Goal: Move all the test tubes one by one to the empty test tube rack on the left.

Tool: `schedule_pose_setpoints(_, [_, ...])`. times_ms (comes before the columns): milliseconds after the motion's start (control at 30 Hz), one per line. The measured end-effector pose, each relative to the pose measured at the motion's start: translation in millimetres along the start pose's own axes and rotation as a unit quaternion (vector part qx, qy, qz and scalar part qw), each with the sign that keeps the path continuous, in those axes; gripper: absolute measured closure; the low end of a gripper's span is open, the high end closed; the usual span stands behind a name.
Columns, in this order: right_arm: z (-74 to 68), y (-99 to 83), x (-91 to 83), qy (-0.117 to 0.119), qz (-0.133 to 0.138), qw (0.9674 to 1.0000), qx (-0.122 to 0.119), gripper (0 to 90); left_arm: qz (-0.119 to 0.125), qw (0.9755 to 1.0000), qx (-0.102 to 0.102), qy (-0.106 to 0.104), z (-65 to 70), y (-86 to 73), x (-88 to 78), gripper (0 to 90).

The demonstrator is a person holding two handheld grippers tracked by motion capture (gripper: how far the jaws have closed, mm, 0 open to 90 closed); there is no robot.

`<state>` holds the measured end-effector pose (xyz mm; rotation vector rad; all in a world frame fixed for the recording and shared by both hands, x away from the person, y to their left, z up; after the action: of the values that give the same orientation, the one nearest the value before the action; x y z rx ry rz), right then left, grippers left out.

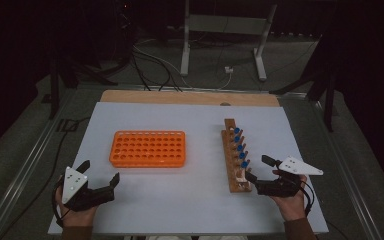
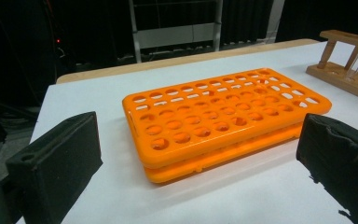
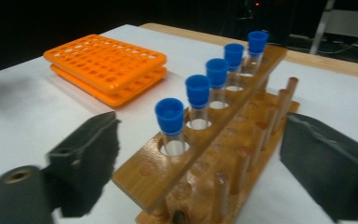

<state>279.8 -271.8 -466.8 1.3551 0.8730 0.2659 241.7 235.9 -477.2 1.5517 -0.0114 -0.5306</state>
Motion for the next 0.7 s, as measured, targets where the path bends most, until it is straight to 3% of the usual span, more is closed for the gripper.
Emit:
schedule_pose_setpoints(167, [-3.2,-0.6,10.2,0.005,-0.017,0.9998,-0.011,43.1,-0.005,1.0,0.003,-0.003,1.1,-1.7,1.7,0.9])
schedule_pose_setpoints(200, [-3.2,-0.6,10.2,0.005,-0.017,0.9998,-0.011,43.1,-0.005,1.0,0.002,-0.003,1.5,-2.0,2.1,0.9])
schedule_pose_setpoints(300, [-4.4,-2.4,18.4,0.012,-0.025,0.9995,-0.016,56.2,-0.007,0.9999,-0.001,-0.009,2.9,-3.3,3.9,0.9])
schedule_pose_setpoints(567, [-6.3,-3.4,28.8,0.008,-0.045,0.9984,-0.033,72.6,-0.012,0.9998,0.008,-0.013,6.8,-3.9,6.0,0.9])
schedule_pose_setpoints(700, [-7.7,-1.9,30.9,0.005,-0.049,0.9979,-0.043,74.6,-0.014,0.9997,0.008,-0.016,8.2,-4.6,7.0,0.9])
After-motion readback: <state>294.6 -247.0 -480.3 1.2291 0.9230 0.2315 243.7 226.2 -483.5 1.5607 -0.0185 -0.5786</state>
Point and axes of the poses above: each handheld gripper's, and its own axes: x roughly forward along the jaws, y roughly out of its top, z roughly to its right, the point moved 3 cm from there along x, roughly forward along the jaws, and after that the axes turned 4 degrees about -x, right-handed, at the moved point
